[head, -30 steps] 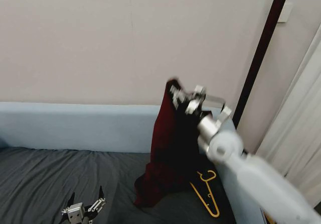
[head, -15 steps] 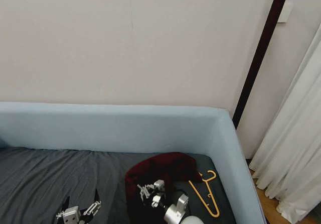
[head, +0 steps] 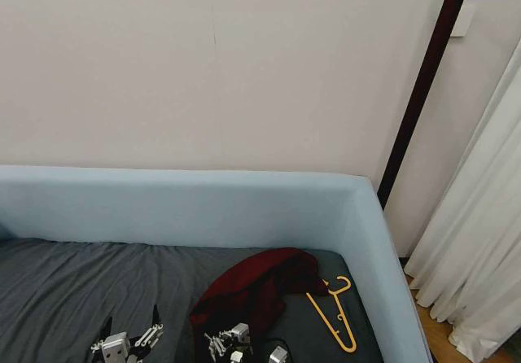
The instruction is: Pick up the clothes from the sofa and hang them on the clothes hanger.
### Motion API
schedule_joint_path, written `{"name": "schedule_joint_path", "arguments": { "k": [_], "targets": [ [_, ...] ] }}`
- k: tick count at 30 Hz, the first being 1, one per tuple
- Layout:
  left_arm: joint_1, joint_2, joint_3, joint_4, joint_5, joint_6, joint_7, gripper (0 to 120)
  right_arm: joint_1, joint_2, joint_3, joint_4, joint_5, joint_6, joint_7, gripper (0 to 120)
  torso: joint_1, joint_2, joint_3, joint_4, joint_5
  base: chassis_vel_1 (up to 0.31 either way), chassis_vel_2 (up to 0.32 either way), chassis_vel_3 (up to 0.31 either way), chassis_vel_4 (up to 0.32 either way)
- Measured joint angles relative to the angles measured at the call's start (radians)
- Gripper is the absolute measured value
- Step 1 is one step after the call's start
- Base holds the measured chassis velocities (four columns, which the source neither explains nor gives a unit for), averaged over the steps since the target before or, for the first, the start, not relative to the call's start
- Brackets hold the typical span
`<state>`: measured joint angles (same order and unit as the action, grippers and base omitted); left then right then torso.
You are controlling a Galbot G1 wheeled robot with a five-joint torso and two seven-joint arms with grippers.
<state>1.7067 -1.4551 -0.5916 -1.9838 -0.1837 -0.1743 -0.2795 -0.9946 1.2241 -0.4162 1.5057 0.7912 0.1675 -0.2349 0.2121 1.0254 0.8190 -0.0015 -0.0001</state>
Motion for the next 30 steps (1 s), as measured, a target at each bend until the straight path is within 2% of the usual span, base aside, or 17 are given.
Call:
{"name": "schedule_joint_path", "arguments": {
  "k": [1, 4, 5, 8, 10, 14, 15, 17, 20, 25, 27, 30],
  "targets": [
    [0.000, 0.000, 0.000, 0.000, 0.000, 0.000, 0.000, 100, 0.000, 0.000, 0.000, 0.000, 0.000, 0.000, 0.000, 29, 0.000, 0.000, 0.000, 0.0000, 0.0000, 0.000, 0.000, 0.000, 0.000],
    [-0.005, 0.000, 0.005, 0.002, 0.000, 0.004, 0.000, 100, -0.001, -0.027, 0.018, 0.068, 0.054, -0.045, 0.006, 42, 0.000, 0.000, 0.000, 0.0000, 0.0001, 0.000, 0.000, 0.000, 0.000],
    [-0.005, 0.000, 0.005, 0.002, 0.000, 0.004, 0.000, 100, -0.001, -0.027, 0.018, 0.068, 0.054, -0.045, 0.006, 42, 0.000, 0.000, 0.000, 0.0000, 0.0001, 0.000, 0.000, 0.000, 0.000],
    [-0.007, 0.000, 0.008, 0.001, -0.001, 0.005, -0.001, 100, 0.012, -0.039, 0.064, 0.116, 0.139, -0.071, 0.103, 57, 0.000, 0.000, 0.000, 0.0001, 0.0001, 0.000, 0.000, 0.000, 0.000],
    [-0.007, 0.000, 0.007, 0.001, -0.002, 0.005, -0.001, 100, 0.017, -0.039, 0.078, 0.121, 0.160, -0.077, 0.146, 61, 0.000, 0.000, 0.000, 0.0001, 0.0001, 0.000, 0.000, 0.000, 0.000],
    [-0.006, -0.001, 0.005, -0.003, -0.002, 0.005, -0.001, 100, 0.040, -0.003, 0.174, 0.109, 0.271, -0.175, 0.504, 79, 0.000, 0.000, 0.000, 0.0001, 0.0001, 0.000, 0.000, 0.000, 0.000],
    [-0.006, -0.001, 0.005, -0.003, -0.002, 0.005, -0.001, 100, 0.040, -0.003, 0.174, 0.109, 0.271, -0.175, 0.504, 79, 0.000, 0.000, 0.000, 0.0001, 0.0001, 0.000, 0.000, 0.000, 0.000],
    [-0.005, -0.001, 0.005, -0.005, -0.001, 0.005, -0.002, 100, 0.052, 0.017, 0.233, 0.085, 0.344, -0.224, 0.595, 88, 0.000, 0.000, 0.000, 0.0002, 0.0001, 0.000, 0.000, 0.000, 0.000],
    [-0.005, -0.002, 0.004, -0.005, 0.001, 0.005, -0.004, 100, 0.083, 0.046, 0.321, 0.033, 0.402, -0.283, 0.639, 98, 0.000, 0.000, 0.000, 0.0000, 0.0001, 0.000, 0.000, 0.000, 0.000],
    [-0.005, -0.005, 0.004, -0.005, 0.004, 0.005, -0.005, 100, 0.130, 0.088, 0.412, -0.021, 0.467, -0.381, 0.699, 100, 0.000, 0.000, 0.000, 0.0000, 0.0001, 0.000, 0.000, 0.000, 0.000],
    [-0.006, -0.008, 0.004, -0.004, 0.007, 0.005, -0.006, 100, 0.171, 0.132, 0.480, -0.069, 0.517, -0.454, 0.740, 100, 0.000, 0.000, 0.000, 0.0003, 0.0001, 0.000, 0.000, 0.000, 0.000],
    [-0.006, -0.010, 0.005, -0.004, 0.011, 0.006, -0.007, 100, 0.203, 0.173, 0.538, -0.120, 0.538, -0.490, 0.752, 100, 0.000, 0.000, 0.000, 0.0001, -0.0001, 0.000, 0.000, 0.000, 0.000]
  ]
}}
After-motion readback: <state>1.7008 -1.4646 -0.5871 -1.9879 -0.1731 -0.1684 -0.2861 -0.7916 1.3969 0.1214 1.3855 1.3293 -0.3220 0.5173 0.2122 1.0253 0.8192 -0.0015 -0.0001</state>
